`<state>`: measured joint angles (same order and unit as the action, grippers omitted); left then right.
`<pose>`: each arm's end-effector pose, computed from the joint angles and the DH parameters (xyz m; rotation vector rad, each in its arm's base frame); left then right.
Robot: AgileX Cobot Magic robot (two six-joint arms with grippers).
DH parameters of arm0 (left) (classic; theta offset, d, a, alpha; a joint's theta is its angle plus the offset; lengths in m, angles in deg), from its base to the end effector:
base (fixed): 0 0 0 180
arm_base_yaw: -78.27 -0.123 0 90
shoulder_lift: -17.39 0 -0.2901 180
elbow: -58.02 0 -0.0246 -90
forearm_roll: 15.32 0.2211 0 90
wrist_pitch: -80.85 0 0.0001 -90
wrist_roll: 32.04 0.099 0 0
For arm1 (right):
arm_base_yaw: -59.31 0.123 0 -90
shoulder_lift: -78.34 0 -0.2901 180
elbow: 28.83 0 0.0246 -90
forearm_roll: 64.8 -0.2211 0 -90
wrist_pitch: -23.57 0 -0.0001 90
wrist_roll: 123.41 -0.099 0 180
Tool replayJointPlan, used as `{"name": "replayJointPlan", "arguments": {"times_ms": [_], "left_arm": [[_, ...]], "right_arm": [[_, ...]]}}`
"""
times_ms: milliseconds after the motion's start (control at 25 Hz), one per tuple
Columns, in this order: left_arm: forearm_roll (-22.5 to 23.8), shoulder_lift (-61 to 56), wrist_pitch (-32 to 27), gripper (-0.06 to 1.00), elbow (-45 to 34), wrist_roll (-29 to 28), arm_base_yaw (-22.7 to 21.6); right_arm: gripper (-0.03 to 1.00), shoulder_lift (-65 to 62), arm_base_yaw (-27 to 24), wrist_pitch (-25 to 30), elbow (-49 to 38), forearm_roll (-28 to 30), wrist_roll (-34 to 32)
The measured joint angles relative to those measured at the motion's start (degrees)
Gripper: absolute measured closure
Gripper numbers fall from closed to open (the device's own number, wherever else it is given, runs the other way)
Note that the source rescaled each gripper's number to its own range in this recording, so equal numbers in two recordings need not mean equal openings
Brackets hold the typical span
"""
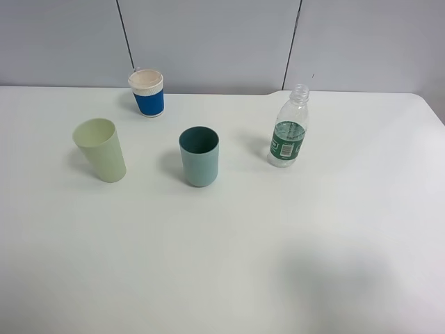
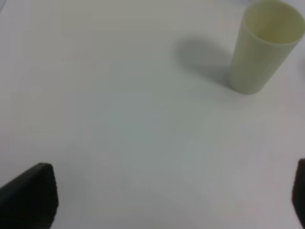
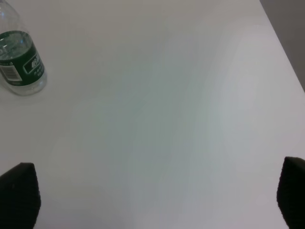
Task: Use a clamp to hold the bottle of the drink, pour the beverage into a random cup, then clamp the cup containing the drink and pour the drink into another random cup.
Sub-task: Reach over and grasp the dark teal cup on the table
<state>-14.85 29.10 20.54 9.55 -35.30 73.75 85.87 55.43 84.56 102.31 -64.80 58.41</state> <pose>-0.0192 -0.0008 0.2629 -0.1427 2.0982 0.0232 -0.0291 0.0020 0.2583 0.0368 2.0489 -0.0620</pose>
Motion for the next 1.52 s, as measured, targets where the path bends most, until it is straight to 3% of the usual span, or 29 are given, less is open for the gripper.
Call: {"name": "replayJointPlan", "arguments": {"times_ms": [1520], "left_arm": [[0.0, 0.0, 0.0, -0.06, 0.0, 0.0, 0.0]], "right_arm": [[-0.03, 0.0, 0.0, 0.0, 0.0, 0.0, 0.0]]}}
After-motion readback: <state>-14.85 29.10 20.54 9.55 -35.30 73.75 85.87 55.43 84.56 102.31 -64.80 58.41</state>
